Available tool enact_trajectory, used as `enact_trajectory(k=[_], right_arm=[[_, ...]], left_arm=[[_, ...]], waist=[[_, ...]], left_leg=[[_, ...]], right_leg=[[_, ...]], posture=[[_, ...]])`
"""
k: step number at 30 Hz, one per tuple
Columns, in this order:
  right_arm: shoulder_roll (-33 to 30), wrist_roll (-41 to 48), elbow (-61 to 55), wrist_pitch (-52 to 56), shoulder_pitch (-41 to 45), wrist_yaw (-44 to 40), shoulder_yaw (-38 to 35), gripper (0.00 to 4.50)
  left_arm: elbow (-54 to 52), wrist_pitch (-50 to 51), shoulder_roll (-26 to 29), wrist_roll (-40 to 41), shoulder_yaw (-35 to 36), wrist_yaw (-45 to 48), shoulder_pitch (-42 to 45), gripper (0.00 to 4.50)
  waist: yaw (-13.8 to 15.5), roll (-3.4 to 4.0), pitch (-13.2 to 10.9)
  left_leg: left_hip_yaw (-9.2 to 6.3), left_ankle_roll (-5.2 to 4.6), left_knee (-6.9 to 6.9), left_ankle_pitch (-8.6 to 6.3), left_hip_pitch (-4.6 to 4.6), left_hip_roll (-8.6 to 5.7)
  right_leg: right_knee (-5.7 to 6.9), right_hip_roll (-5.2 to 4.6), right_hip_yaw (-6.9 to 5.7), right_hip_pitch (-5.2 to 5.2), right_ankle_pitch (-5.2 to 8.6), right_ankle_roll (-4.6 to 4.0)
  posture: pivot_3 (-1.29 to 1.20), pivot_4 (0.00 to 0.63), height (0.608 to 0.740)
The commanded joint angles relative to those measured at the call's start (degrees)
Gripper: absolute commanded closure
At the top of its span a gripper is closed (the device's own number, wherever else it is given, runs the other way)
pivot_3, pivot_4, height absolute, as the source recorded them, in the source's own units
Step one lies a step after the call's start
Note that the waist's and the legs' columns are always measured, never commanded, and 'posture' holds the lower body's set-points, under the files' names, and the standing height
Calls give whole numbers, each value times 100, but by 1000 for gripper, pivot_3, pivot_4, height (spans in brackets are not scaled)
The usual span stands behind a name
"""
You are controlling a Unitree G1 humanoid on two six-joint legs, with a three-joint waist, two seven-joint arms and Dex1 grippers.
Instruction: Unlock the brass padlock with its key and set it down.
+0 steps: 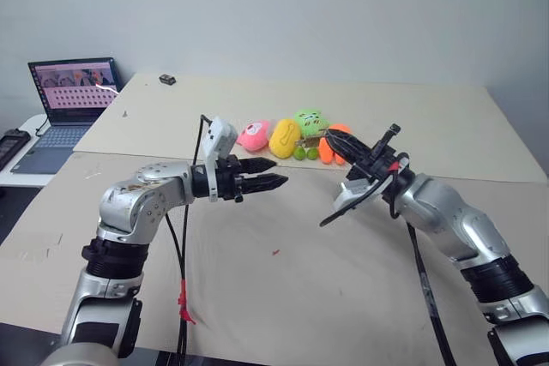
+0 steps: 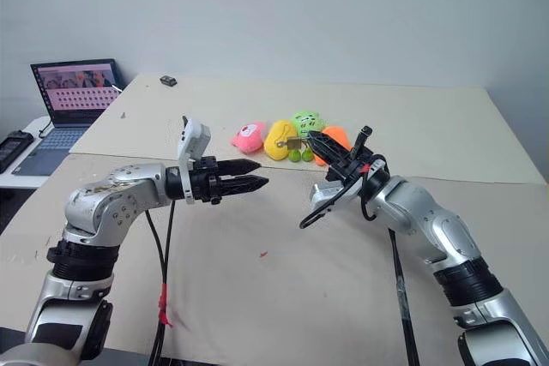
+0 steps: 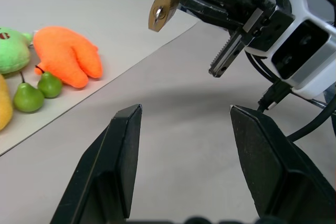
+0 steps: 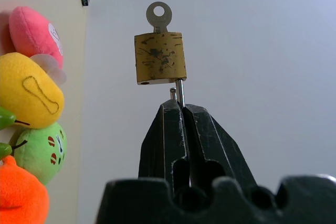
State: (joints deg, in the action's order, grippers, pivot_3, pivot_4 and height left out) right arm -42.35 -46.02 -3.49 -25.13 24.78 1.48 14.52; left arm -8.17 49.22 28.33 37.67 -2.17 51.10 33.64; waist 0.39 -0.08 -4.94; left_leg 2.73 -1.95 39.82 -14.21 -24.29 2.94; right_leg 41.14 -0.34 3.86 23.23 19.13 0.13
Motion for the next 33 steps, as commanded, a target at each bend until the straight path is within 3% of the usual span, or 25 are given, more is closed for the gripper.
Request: enact_trajectory(k=[1,23,26,30,32,33], right_arm=[[78,-19,-282,-114,-40,79,-154,4500],[493,357,-822,-99,-549,-622,-242,4500],[499,384,-837,-98,-564,-658,-253,4500],[511,391,-833,-99,-573,-686,-263,4500],[518,391,-834,-105,-581,-708,-275,4500],[524,389,-837,-109,-587,-723,-283,4500]], left_arm=[[-125,71,-70,125,30,-32,168,1671],[-47,-7,-236,109,-126,150,324,1671],[-55,4,-257,118,-120,155,315,2380],[-54,16,-275,139,-107,170,309,3932],[-49,16,-278,137,-107,177,309,4435],[-49,20,-278,137,-107,181,309,4435]], waist=[[-4,0,0],[-29,15,12],[-29,17,13],[-28,21,16],[-25,21,16],[-25,21,16]], left_leg=[[0,-1,0,0,0,0],[0,-67,28,-40,-6,-2],[1,-67,28,-40,-6,-2],[0,-69,27,-41,-7,-2],[0,-70,26,-42,-8,-2],[0,-70,26,-42,-8,-2]], right_leg=[[1,0,0,0,0,0],[7,1,0,-2,4,7],[8,1,0,-2,4,7],[9,1,0,-1,4,6],[9,1,0,-1,4,6],[9,1,0,-1,4,6]], posture=[[0,150,644],[0,150,644],[0,150,644],[0,150,644],[0,150,644],[0,150,644]])
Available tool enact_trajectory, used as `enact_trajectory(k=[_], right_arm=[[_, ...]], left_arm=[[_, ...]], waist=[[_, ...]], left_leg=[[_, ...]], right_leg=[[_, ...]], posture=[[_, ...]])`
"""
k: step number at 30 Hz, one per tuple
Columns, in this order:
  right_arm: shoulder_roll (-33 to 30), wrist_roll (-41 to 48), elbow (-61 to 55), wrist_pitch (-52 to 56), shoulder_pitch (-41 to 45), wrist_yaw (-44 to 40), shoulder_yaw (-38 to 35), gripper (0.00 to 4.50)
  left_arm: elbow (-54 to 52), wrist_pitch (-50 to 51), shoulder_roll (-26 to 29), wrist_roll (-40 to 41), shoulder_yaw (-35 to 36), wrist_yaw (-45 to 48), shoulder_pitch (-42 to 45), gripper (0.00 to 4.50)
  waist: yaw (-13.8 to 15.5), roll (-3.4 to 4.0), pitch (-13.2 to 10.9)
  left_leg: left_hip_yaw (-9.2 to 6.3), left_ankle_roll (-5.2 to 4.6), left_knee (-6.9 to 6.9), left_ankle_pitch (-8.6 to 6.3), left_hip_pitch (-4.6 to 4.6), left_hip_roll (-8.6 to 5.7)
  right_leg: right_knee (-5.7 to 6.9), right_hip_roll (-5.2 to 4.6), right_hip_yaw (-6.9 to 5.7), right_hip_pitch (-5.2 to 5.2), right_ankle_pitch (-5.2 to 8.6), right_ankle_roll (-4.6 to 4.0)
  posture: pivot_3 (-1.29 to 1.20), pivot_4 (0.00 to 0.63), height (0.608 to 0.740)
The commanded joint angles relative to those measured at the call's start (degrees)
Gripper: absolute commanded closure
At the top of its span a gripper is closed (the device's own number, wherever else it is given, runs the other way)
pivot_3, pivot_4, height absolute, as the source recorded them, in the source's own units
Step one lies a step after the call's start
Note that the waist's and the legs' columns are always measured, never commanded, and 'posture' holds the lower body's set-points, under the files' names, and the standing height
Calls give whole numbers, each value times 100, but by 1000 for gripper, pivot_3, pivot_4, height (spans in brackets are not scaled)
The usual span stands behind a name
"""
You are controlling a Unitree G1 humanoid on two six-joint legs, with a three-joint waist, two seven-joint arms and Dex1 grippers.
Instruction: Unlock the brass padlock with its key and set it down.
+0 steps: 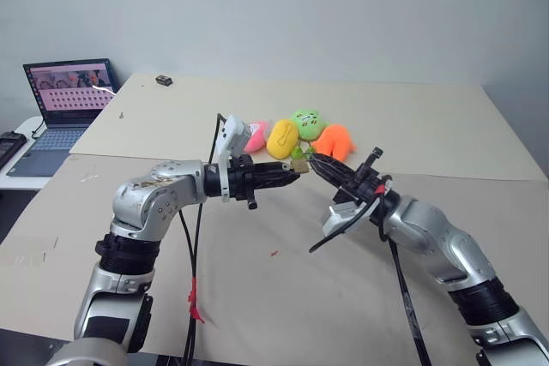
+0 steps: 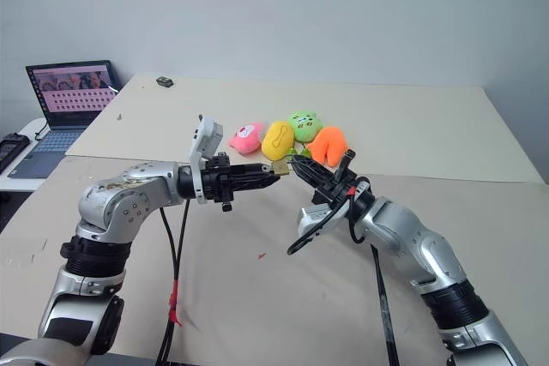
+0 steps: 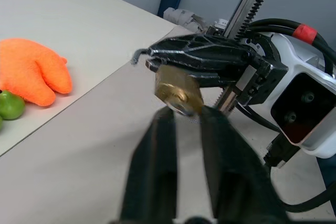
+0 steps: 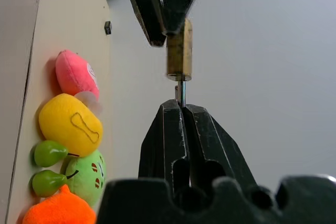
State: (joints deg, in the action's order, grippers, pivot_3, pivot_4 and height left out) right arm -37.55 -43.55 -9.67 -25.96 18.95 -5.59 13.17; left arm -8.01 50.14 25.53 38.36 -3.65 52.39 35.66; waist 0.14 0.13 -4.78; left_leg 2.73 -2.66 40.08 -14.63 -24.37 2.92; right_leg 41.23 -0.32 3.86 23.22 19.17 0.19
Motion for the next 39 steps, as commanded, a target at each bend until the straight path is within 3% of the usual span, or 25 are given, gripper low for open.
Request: enact_trajectory(k=[1,14,18,21,39], right_arm=[[49,142,-220,-32,-8,-28,-154,4500],[100,138,-230,-50,-18,-113,-195,4500],[108,139,-248,-60,-18,-127,-216,4500],[102,145,-242,-71,-3,-130,-232,4500],[156,203,-441,-32,-141,-263,-202,4500]], left_arm=[[-59,-71,2,58,36,52,111,4435],[10,117,-73,130,92,-118,150,4435],[11,209,-90,162,123,-155,147,3534],[10,259,-85,180,104,-155,136,2446],[144,313,-177,280,255,-303,139,2446]], waist=[[-1,0,0],[-3,1,1],[-6,2,2],[-5,2,3],[-2,3,6]], left_leg=[[0,0,0,0,0,0],[0,0,3,0,2,0],[0,0,3,0,1,0],[0,0,2,0,1,0],[-1,0,5,0,1,0]], right_leg=[[0,0,0,0,0,0],[2,0,1,-2,0,0],[2,0,0,-1,0,0],[2,0,0,0,0,0],[6,0,0,-1,0,0]], posture=[[0,150,644],[0,150,644],[0,150,644],[0,150,644],[0,150,644]])
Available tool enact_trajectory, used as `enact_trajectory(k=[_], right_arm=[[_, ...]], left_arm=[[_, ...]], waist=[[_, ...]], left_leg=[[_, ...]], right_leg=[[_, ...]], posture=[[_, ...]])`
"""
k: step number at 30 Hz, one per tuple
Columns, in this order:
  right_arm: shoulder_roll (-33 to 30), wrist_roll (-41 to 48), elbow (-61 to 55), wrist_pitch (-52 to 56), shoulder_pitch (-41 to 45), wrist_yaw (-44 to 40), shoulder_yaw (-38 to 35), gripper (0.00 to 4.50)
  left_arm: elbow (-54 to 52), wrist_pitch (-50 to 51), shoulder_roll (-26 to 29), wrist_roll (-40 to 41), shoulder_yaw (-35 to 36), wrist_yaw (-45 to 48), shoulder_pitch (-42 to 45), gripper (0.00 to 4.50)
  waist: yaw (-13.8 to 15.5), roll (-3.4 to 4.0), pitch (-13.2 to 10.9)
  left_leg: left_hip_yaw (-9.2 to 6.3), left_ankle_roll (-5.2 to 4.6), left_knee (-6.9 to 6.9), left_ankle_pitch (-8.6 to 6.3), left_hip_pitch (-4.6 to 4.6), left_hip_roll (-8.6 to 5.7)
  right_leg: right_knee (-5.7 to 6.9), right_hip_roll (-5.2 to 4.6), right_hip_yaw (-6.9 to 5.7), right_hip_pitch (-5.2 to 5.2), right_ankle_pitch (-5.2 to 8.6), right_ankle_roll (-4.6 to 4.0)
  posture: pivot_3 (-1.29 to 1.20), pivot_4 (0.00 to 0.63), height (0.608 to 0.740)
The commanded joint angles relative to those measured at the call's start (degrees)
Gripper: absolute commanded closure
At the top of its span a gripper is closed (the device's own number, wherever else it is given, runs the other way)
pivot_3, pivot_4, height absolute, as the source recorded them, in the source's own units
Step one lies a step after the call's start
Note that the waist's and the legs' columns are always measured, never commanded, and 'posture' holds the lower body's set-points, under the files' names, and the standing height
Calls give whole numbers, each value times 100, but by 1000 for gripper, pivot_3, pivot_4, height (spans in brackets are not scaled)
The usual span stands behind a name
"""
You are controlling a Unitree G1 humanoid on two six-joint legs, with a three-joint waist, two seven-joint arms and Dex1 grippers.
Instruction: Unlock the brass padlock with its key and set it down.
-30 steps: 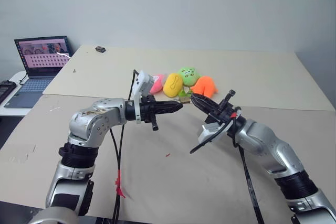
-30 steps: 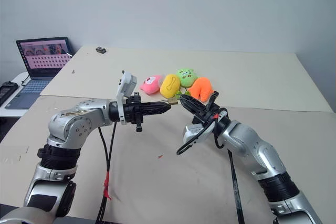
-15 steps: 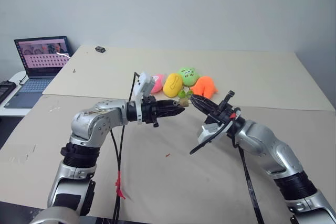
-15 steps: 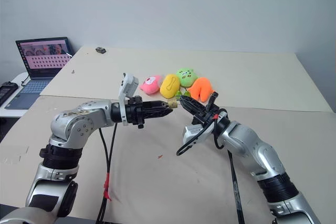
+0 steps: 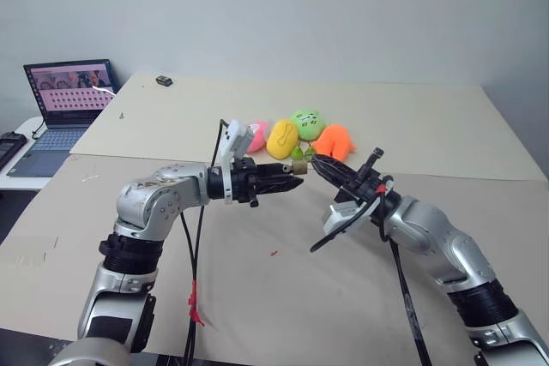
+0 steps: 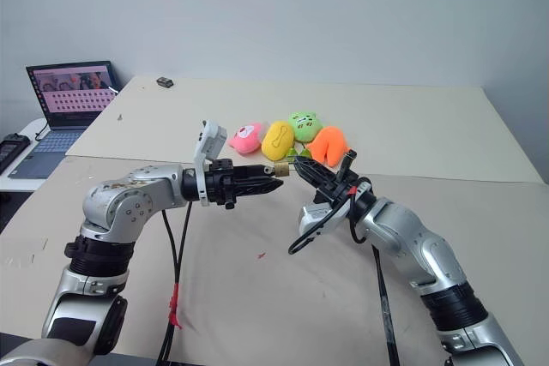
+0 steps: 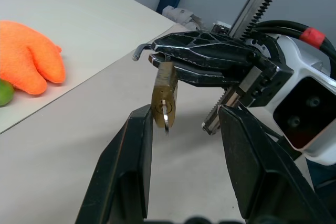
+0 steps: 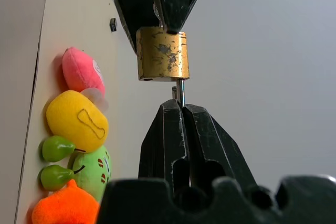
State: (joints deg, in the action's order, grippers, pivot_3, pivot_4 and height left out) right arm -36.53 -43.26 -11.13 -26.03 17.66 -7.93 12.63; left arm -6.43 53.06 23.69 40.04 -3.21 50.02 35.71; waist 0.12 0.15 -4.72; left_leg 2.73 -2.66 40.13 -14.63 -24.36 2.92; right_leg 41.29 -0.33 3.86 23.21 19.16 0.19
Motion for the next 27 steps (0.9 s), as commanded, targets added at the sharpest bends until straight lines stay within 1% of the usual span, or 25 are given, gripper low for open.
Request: enact_trajectory(k=[1,14,16,17,18,20,21,27], right_arm=[[61,177,-311,-21,-26,-44,-146,4500],[86,203,-288,-30,-11,-114,-197,4500],[87,197,-294,-26,-16,-111,-201,4500],[88,198,-297,-24,-18,-111,-203,4500],[90,196,-301,-21,-21,-111,-205,4500],[94,197,-303,-14,-21,-114,-208,4500],[96,197,-305,-12,-22,-116,-210,4500],[88,180,-315,-6,-32,-117,-219,4500]], left_arm=[[0,27,11,119,222,-83,136,2446],[-36,74,-22,194,202,-117,112,2446],[-26,88,-29,207,194,-102,119,2966],[-24,90,-31,212,188,-86,122,3157],[-23,89,-28,210,175,-68,125,3474],[-25,95,-24,212,151,-27,128,4304],[-33,99,-18,215,138,-7,125,4479],[-39,114,-26,178,118,-40,127,4495]], waist=[[-1,0,1],[-10,1,2],[-9,1,3],[-9,1,2],[-9,1,3],[-9,1,2],[-9,1,3],[-10,1,3]], left_leg=[[0,0,0,0,0,0],[0,1,3,0,1,0],[0,1,2,0,1,0],[0,0,2,0,1,0],[0,0,2,0,1,0],[0,0,2,0,0,0],[0,0,2,0,0,0],[0,0,2,0,1,0]], right_leg=[[0,0,0,0,0,0],[2,0,0,0,0,0],[2,0,0,0,0,0],[2,0,0,0,0,0],[2,0,0,0,0,0],[2,0,0,0,0,0],[2,0,0,0,0,0],[2,0,0,0,0,0]], posture=[[0,150,644],[0,150,644],[0,150,644],[0,150,644],[0,150,644],[0,150,644],[0,150,644],[0,150,644]])
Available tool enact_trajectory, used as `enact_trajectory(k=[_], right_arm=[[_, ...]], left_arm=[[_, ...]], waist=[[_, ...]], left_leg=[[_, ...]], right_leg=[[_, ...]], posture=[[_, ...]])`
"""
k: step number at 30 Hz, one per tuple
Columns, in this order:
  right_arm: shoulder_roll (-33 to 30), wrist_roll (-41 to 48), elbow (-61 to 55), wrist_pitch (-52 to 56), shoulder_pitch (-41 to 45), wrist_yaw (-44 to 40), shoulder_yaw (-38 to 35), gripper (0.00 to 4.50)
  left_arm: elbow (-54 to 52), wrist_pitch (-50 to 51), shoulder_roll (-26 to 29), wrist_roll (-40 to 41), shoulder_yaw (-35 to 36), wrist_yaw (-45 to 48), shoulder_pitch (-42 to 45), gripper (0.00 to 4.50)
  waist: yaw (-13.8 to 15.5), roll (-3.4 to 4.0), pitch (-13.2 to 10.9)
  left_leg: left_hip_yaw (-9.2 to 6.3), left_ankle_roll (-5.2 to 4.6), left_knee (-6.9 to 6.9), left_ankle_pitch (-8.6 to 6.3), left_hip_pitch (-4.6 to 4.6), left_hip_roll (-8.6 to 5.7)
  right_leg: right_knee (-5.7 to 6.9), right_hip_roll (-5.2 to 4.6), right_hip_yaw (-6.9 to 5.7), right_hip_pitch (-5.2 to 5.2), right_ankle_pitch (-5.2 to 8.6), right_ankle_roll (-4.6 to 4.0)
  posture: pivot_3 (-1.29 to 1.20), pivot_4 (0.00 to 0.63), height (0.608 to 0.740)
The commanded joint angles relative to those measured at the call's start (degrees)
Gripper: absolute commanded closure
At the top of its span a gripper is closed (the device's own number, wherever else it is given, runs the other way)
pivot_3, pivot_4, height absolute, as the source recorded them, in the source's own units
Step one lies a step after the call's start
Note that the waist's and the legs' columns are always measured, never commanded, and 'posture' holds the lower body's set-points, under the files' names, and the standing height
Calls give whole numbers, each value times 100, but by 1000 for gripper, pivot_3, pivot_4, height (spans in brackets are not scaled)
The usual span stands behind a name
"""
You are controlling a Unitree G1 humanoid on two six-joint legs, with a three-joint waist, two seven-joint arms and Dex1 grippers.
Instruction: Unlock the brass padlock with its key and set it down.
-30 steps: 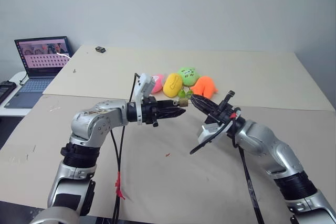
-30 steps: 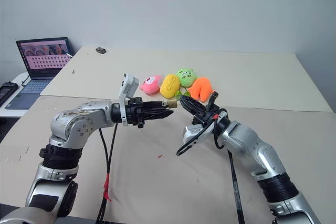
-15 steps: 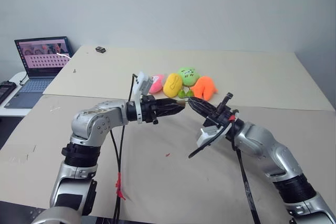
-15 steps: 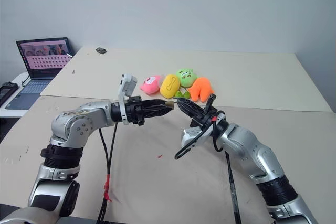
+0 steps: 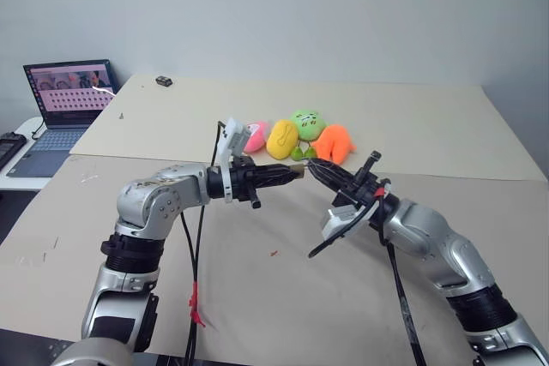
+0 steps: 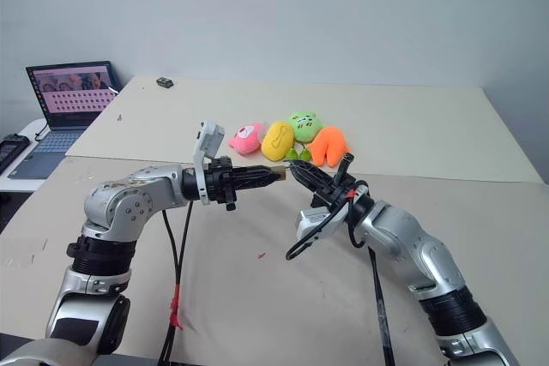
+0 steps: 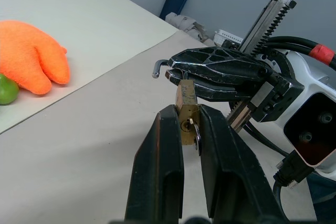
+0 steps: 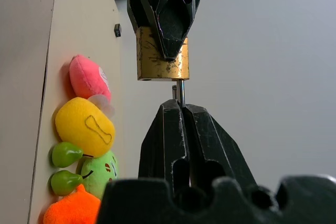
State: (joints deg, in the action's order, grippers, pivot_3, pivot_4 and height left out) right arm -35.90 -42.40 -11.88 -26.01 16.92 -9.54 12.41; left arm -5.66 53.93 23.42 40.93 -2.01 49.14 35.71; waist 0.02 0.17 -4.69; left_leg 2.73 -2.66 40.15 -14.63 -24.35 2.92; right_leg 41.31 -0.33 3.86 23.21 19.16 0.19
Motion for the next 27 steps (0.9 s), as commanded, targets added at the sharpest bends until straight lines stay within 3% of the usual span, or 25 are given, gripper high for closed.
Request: enact_trajectory(k=[1,10,13,18,27], right_arm=[[24,82,-242,-7,40,50,-199,4500],[55,32,-207,-15,20,164,-226,4500],[76,226,-201,-38,27,85,-230,3649],[37,104,-185,-50,8,158,-273,1842],[-264,1067,470,66,-141,-307,-576,1842]], left_arm=[[-111,34,-11,91,3,27,127,4495],[-120,39,12,43,-10,-30,124,4495],[-134,45,17,48,-2,-42,124,4495],[-147,61,31,70,4,-59,117,4495],[-66,128,169,76,39,37,158,4495]], waist=[[0,0,0],[1,0,1],[0,0,1],[0,1,1],[1,1,4]], left_leg=[[0,0,0,0,0,0],[0,0,0,0,0,0],[0,0,0,0,0,0],[0,0,0,0,0,0],[2,-1,1,0,-1,-2]], right_leg=[[0,0,0,0,0,0],[0,0,0,0,0,0],[0,0,0,0,0,0],[1,0,0,0,0,0],[-1,-3,0,0,0,0]], posture=[[0,150,644],[0,150,644],[0,150,644],[0,150,644],[0,150,644]])
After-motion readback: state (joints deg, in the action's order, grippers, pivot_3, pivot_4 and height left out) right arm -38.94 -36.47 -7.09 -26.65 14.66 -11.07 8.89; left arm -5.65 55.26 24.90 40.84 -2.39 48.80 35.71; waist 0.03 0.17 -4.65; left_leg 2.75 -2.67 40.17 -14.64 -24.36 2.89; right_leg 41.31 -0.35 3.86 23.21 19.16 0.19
